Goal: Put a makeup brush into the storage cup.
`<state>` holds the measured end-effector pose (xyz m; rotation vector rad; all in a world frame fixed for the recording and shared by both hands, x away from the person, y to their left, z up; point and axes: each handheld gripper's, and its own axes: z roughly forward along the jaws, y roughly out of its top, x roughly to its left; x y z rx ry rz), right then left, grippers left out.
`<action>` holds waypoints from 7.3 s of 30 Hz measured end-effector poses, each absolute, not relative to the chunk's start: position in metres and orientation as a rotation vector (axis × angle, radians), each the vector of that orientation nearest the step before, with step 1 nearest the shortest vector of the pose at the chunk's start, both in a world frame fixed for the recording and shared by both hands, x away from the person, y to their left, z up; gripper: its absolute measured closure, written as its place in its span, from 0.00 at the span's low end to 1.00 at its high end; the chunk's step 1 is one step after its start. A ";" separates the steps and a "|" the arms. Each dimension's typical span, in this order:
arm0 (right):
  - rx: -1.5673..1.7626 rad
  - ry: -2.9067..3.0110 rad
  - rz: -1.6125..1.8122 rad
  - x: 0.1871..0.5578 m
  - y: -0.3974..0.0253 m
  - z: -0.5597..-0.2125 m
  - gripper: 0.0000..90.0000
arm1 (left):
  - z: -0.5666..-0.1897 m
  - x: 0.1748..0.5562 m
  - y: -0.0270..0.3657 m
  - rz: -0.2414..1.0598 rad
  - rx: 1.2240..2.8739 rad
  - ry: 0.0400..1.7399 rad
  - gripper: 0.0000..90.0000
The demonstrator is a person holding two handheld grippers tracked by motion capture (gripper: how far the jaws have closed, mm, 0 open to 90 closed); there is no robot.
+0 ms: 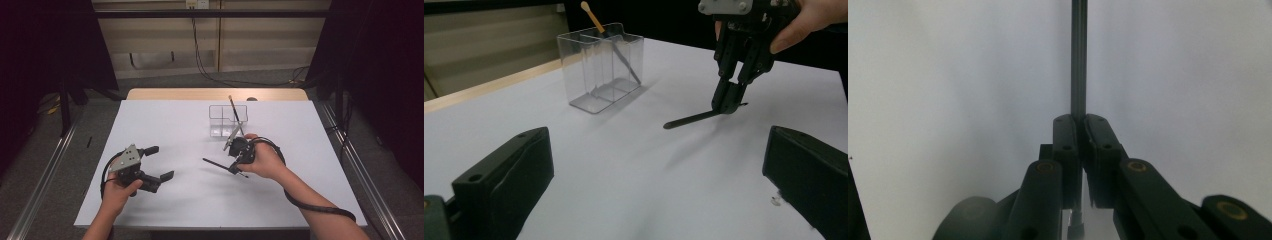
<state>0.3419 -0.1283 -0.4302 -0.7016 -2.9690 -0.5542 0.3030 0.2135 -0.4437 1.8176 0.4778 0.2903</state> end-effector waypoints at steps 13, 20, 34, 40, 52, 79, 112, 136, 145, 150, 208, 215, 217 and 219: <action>-0.617 -2.955 -0.613 0.334 -0.125 -0.418 0.94 | -0.435 0.316 0.179 0.207 1.853 0.428 0.00; -0.571 -2.969 -0.603 0.330 -0.120 -0.413 0.94 | -0.432 0.324 0.161 0.170 1.906 0.423 0.00; -0.513 -2.990 -0.599 0.329 -0.111 -0.409 0.94 | -0.428 0.334 0.133 0.120 2.097 0.420 0.00; -0.488 -3.002 -0.586 0.329 -0.112 -0.407 0.94 | -0.426 0.337 0.121 0.098 2.200 0.390 0.03; -0.454 -2.997 -0.593 0.328 -0.111 -0.407 0.94 | -0.421 0.338 0.105 0.121 2.344 0.285 0.21; -0.335 -3.026 -0.546 0.331 -0.098 -0.399 0.94 | -0.414 0.337 0.087 0.024 2.553 0.068 0.85; -0.444 -2.937 -0.866 0.340 -0.112 -0.395 0.53 | -0.429 0.328 0.093 -0.018 2.611 0.035 0.93; -0.747 -2.717 -1.362 0.339 -0.156 -0.410 0.12 | -0.432 0.331 0.103 0.013 2.510 0.127 0.93; -0.798 -2.651 -1.502 0.335 -0.166 -0.414 0.11 | -0.435 0.330 0.105 0.010 2.466 0.159 0.93; -0.824 -2.613 -1.593 0.334 -0.171 -0.414 0.11 | -0.437 0.330 0.107 0.001 2.444 0.180 0.93; -0.946 -2.339 -1.910 0.328 -0.172 -0.420 0.53 | -0.443 0.334 0.105 0.020 1.994 0.391 0.93; -0.960 -2.313 -1.913 0.329 -0.173 -0.420 0.72 | -0.447 0.335 0.101 0.006 1.974 0.401 0.93; -0.969 -2.313 -1.918 0.329 -0.174 -0.420 0.77 | -0.447 0.335 0.100 -0.003 1.971 0.400 0.93; -0.974 -2.306 -1.911 0.330 -0.175 -0.420 0.80 | -0.448 0.335 0.099 -0.008 1.976 0.399 0.93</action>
